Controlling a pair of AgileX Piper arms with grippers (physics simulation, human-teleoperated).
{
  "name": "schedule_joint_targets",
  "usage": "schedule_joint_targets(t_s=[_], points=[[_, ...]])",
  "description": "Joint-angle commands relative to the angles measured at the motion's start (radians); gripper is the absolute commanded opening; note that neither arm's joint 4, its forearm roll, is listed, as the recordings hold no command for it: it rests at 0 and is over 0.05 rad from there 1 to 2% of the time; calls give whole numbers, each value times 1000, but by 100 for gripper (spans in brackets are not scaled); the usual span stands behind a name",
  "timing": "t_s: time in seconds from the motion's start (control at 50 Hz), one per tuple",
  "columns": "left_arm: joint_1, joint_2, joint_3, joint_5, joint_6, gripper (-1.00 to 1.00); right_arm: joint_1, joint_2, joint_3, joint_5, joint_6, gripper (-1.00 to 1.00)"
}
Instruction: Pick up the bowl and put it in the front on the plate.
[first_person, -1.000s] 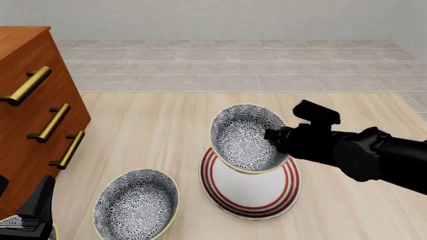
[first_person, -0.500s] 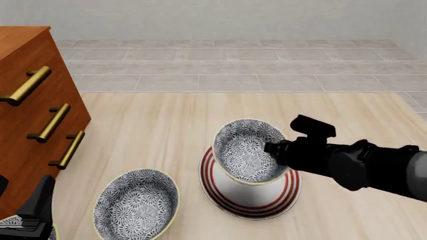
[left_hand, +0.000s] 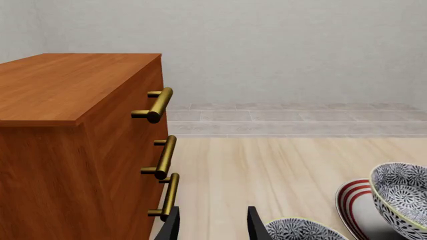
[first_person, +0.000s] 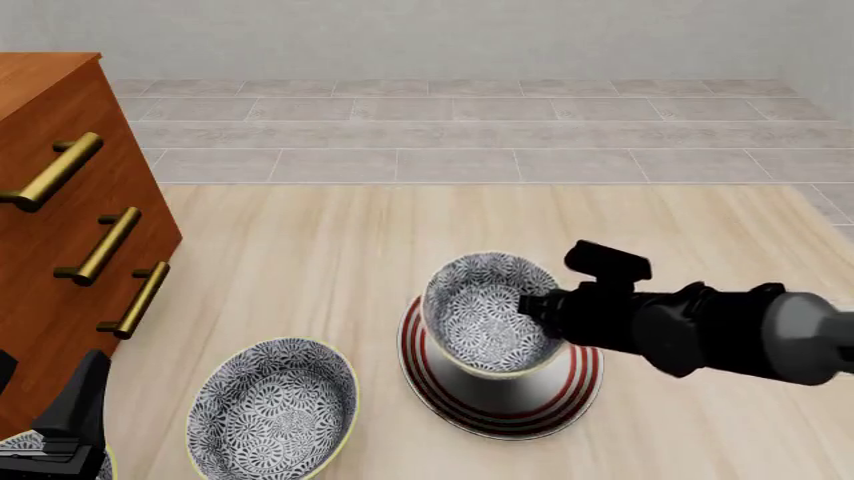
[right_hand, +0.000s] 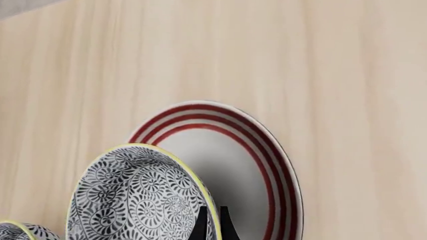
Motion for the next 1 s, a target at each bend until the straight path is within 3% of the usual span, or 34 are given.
schedule_joint_targets(t_s=[0.02, 0.88, 0.9, 1.0], points=[[0, 0, 0, 0, 0, 100, 9, 30, 4, -28, 7, -100], [0, 0, 0, 0, 0, 100, 28, 59, 32, -75, 30, -100], [0, 0, 0, 0, 0, 100, 26, 61, 28, -72, 28, 100], [0, 0, 0, 0, 0, 100, 26, 59, 21, -63, 24, 100]])
